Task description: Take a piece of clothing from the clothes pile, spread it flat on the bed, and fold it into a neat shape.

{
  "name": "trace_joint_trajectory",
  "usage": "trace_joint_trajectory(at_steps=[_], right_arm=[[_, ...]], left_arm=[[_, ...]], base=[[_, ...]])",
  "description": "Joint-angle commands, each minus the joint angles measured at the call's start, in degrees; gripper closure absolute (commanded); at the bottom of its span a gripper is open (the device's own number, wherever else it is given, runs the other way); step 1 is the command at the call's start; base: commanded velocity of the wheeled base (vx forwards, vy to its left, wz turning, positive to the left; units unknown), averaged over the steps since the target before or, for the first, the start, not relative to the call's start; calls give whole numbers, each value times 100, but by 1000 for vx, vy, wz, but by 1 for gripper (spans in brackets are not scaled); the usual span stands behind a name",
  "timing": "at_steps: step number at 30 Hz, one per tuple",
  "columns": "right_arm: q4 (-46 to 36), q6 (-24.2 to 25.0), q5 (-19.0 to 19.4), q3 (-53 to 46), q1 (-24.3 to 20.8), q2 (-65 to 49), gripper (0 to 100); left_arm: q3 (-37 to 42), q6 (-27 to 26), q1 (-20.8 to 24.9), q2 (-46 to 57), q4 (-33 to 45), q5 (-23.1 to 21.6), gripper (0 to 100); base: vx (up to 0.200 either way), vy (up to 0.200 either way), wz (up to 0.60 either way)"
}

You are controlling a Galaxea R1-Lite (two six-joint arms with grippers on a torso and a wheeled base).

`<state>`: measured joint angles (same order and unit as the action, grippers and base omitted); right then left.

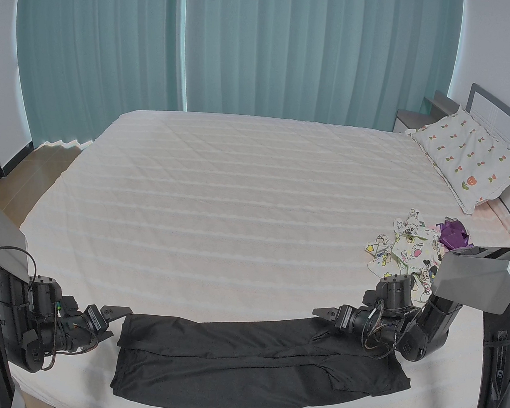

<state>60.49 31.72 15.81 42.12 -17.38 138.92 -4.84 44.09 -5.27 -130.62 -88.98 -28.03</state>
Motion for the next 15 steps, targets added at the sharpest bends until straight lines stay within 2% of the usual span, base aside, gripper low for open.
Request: trace_joint_trajectory(at_steps=[1,6,8,15], right_arm=[[-2,1,1,279,121,82,0],[51,27,-149,525,174,135,0],[59,265,-272,719,174,214,0],[15,379,-333,482,192,56,0]], left_arm=[[1,3,-1,-7,-93,-1,0],[1,3,-9,-16,-93,-1,0],[-8,3,-1,-16,-93,-1,0],[-17,3,-9,-25,-93,8,0]], base=[[0,0,0],[0,0,0],[0,0,0],[0,0,0]])
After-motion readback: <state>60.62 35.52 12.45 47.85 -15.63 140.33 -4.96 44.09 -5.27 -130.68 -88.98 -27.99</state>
